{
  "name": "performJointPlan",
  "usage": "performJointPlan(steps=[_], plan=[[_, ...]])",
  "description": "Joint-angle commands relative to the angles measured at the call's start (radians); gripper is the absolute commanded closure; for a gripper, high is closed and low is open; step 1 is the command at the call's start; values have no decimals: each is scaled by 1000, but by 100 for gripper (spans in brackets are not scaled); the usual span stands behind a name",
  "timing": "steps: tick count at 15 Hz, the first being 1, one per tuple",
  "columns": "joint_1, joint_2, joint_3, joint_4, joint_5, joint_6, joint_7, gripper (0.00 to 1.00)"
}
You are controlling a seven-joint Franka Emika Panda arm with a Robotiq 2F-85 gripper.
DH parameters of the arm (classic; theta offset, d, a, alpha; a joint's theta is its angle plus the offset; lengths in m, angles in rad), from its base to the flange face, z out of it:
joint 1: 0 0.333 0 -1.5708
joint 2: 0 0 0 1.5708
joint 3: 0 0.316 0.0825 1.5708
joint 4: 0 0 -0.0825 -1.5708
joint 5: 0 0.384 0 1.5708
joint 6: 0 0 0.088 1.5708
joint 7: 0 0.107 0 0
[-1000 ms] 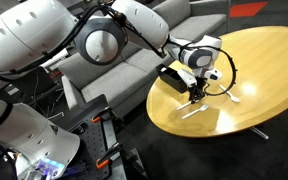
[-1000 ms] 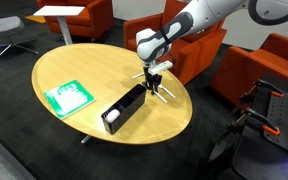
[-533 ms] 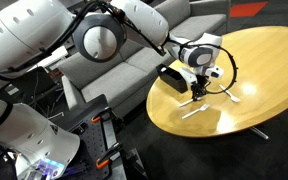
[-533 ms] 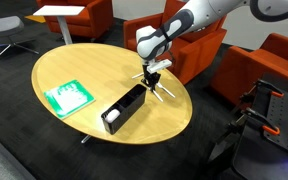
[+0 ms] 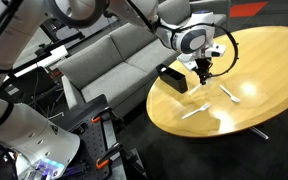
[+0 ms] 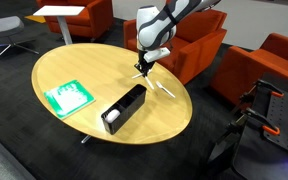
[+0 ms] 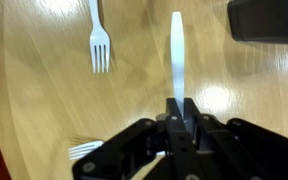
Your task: Put the plastic fork inside the black object.
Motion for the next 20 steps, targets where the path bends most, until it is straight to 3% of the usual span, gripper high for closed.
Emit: performJointPlan(steps=[1, 6, 13, 15, 19, 20], plan=[[77, -165, -73, -233, -34, 158, 63, 97], [147, -312, -116, -451, -62, 355, 44, 97], [180, -542, -107, -780, -86, 613, -34, 97], [181, -605, -103, -876, -101, 698, -82, 97], [121, -682, -30, -987, -132, 824, -219, 97], [178, -711, -64, -1043, -131, 879, -223, 97]])
